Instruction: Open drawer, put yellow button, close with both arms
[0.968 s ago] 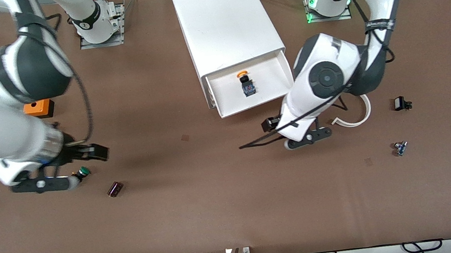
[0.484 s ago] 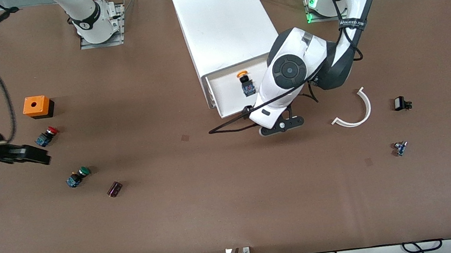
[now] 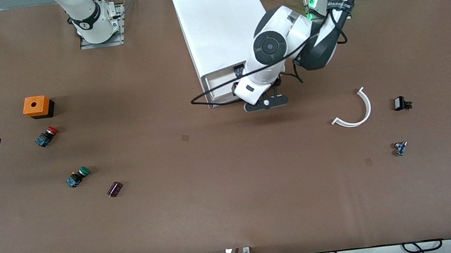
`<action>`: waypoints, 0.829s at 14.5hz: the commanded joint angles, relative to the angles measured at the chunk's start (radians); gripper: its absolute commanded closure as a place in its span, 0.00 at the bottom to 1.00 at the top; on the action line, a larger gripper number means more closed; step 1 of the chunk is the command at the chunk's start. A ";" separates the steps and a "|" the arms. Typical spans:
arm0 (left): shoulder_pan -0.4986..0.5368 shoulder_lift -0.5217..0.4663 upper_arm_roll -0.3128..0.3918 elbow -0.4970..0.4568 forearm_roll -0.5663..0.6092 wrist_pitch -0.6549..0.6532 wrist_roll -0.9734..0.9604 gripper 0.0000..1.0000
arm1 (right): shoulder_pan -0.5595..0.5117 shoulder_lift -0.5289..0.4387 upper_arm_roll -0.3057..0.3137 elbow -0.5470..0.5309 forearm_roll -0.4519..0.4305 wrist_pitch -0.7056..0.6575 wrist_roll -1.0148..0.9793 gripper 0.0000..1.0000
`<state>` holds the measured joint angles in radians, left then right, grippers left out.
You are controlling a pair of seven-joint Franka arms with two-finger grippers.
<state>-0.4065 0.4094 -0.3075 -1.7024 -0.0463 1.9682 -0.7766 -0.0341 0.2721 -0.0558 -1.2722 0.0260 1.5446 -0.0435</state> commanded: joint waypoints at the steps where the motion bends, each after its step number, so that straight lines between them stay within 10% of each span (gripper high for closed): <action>1: 0.009 -0.044 -0.044 -0.077 -0.010 0.008 -0.006 0.00 | 0.003 -0.099 0.002 -0.140 -0.008 0.048 -0.015 0.00; 6: 0.011 -0.044 -0.056 -0.071 -0.011 -0.006 -0.003 0.00 | 0.006 -0.240 0.008 -0.355 -0.011 0.146 -0.006 0.00; 12: 0.124 -0.054 -0.048 -0.011 0.006 -0.023 0.035 0.00 | 0.003 -0.243 0.010 -0.361 -0.023 0.140 -0.016 0.00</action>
<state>-0.3373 0.3856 -0.3524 -1.7335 -0.0456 1.9677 -0.7731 -0.0287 0.0523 -0.0499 -1.6025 0.0180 1.6623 -0.0450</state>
